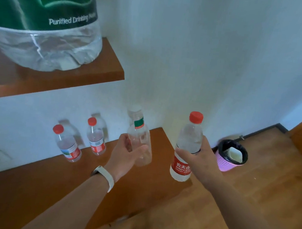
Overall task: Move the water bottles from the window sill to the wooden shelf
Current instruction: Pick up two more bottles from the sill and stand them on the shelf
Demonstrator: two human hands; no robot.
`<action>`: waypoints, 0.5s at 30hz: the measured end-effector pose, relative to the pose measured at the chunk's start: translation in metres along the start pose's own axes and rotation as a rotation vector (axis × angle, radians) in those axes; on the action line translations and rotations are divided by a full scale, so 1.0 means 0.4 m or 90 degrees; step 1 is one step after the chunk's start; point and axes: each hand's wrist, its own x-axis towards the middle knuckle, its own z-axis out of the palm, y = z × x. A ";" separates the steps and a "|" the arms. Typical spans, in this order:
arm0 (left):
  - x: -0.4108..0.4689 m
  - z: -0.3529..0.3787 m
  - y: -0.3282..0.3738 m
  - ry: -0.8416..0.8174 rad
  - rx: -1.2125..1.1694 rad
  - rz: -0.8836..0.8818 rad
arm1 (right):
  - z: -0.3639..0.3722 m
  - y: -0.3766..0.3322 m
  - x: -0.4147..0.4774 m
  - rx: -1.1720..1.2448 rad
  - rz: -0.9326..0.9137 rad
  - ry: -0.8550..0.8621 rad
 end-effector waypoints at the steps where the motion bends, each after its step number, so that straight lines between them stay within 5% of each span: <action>1: 0.013 -0.008 -0.006 0.002 -0.005 -0.004 | 0.008 0.001 0.018 0.010 -0.001 -0.005; 15: 0.172 -0.045 -0.071 0.127 -0.048 -0.082 | 0.158 0.010 0.328 -0.030 -0.057 -0.165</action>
